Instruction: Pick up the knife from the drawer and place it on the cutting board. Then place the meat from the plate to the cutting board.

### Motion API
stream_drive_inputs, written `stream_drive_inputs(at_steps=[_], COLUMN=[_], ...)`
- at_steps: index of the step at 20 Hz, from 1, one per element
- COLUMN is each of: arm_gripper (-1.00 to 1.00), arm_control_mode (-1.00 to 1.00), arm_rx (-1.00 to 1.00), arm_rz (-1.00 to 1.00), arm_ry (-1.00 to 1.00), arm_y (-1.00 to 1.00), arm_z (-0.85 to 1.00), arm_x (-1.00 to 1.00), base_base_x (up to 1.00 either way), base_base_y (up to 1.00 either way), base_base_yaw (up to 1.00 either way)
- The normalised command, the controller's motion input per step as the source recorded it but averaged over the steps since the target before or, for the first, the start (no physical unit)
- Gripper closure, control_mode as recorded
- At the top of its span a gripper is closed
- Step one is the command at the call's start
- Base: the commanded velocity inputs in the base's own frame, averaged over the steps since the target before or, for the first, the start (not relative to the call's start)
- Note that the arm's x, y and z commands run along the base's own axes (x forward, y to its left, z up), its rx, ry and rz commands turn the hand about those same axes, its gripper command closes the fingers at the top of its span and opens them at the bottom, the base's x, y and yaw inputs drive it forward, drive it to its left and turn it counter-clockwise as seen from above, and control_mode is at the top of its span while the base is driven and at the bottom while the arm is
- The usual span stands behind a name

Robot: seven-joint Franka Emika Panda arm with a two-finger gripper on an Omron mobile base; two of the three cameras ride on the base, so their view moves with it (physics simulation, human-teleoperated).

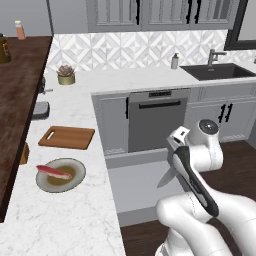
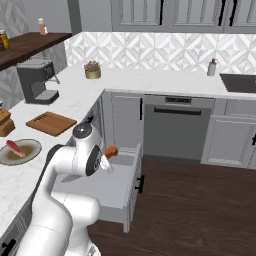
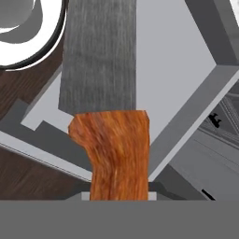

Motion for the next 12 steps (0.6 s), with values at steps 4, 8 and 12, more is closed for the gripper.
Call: stream_drive_inputs(at_steps=[4,8,12], arm_gripper=[1.0,1.0,1.0], arm_control_mode=[-1.0,1.0,1.0], arm_rx=[0.0,0.0,0.0], arm_rz=[0.0,0.0,0.0], arm_ry=[0.0,0.0,0.0], arm_y=[0.0,-0.03,0.0], arm_z=[0.0,-0.02,0.0], arm_x=[0.0,-0.2,0.0], base_base_x=[0.0,-0.41,-0.88], base_base_y=[0.0,-0.19,-0.96], base_base_yaw=[0.0,0.03,0.11])
